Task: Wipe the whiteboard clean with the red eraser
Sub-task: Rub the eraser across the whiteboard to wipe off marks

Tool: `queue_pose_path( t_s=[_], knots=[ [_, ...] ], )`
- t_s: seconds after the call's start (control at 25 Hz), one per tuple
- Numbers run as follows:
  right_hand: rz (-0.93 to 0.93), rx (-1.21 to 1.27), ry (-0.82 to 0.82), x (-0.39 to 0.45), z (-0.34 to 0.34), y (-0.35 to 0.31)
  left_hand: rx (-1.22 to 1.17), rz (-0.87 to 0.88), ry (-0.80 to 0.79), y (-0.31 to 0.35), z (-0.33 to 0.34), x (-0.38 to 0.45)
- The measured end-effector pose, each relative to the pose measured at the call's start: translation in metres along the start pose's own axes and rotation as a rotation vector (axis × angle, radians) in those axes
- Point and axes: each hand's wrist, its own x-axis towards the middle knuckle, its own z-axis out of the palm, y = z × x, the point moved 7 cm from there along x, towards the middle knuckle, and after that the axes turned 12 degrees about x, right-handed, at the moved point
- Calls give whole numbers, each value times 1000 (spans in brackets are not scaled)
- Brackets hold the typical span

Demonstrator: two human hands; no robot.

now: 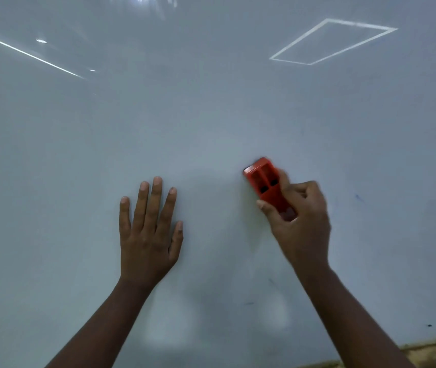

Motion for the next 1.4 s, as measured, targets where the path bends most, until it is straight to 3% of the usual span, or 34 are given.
queue_pose_path(
  t_s=[0.12,0.32,0.44,0.52,0.72,0.84,0.92,1.12,1.2,1.28,1.4],
  knots=[
    [80,92,45,7,4,-5,7,-12,5,1,0,-2],
    [-185,-59,-177,-77,60,-42,-10,-8,2,1,1,-5],
    [-230,-103,-219,-96,63,-34,-2,3,-8,-1,2,-11],
    [-134,-90,-125,-92,43,-6,-10,5,-4,-1,3,-17],
    [483,99,209,-112,-9,79,0,6,-10,1,5,-33],
    [563,177,257,-137,7,77,-13,-8,-18,2,5,-38],
    [480,173,166,-159,36,54,-26,-11,-18,3,6,-39],
    [70,-50,-274,-241,111,-13,-31,-24,-36,4,9,-49],
    [5,-100,-309,-244,113,-9,-33,-30,-36,6,10,-58],
    [68,-87,-217,-236,93,14,-40,-38,-35,7,12,-70],
    [406,11,29,-230,48,68,-47,-54,-54,11,16,-99]
  ],
)
